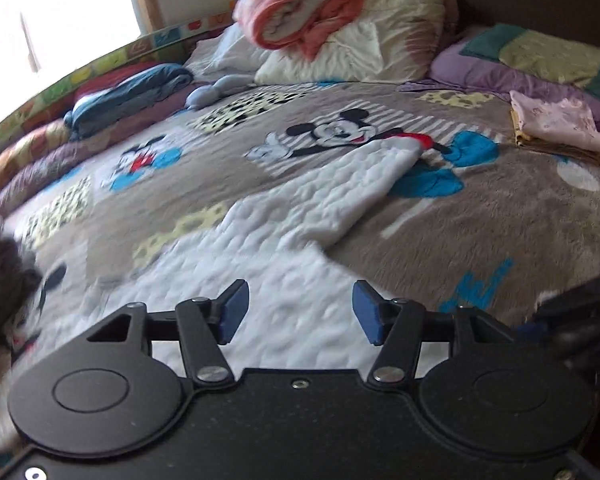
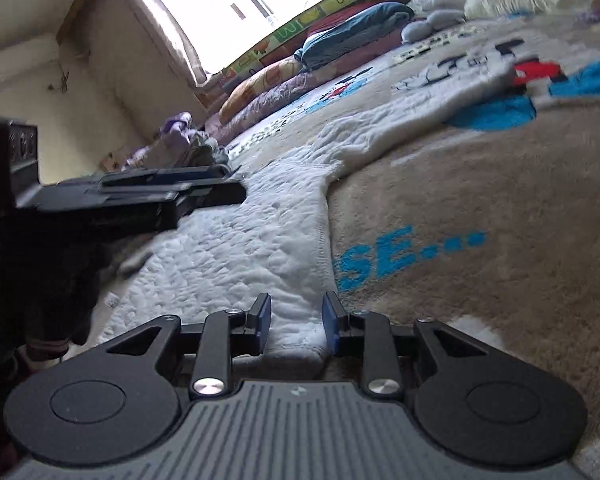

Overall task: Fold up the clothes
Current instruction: 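Close the left gripper on the sleeve cuff and lift it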

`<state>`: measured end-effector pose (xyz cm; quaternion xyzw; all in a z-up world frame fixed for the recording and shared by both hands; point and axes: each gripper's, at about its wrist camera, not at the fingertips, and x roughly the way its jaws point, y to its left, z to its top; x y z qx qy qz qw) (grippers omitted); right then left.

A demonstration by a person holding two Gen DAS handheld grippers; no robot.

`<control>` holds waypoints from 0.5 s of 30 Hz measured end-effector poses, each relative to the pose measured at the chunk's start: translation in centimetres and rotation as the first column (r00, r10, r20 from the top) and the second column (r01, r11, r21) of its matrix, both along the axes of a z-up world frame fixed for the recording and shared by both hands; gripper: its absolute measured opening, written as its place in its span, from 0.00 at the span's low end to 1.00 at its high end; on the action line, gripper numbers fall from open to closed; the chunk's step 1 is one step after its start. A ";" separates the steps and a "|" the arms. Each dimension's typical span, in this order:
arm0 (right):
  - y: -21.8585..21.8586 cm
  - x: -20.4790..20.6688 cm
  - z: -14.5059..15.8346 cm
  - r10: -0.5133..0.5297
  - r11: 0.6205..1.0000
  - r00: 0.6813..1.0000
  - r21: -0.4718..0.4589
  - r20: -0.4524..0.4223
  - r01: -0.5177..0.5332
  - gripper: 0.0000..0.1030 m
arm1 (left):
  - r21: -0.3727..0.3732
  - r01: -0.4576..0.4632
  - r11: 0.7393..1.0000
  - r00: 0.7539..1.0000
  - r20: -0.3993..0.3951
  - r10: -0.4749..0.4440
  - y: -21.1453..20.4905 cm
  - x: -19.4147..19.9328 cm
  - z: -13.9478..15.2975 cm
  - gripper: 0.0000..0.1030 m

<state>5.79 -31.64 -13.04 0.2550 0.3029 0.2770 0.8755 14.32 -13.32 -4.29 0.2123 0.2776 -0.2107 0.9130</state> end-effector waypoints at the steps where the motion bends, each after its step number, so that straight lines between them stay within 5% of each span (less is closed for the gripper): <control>1: -0.4 0.1 -0.4 -0.004 0.999 1.000 0.034 -0.008 0.005 0.26 | 0.026 0.012 1.000 1.000 0.005 -0.012 -1.3 0.7 0.1 0.55; 15: -0.5 -0.3 -1.1 -0.030 0.997 1.000 0.075 0.002 0.030 0.25 | 0.276 0.151 0.949 0.988 -0.007 -0.155 -17.7 8.3 -2.3 0.55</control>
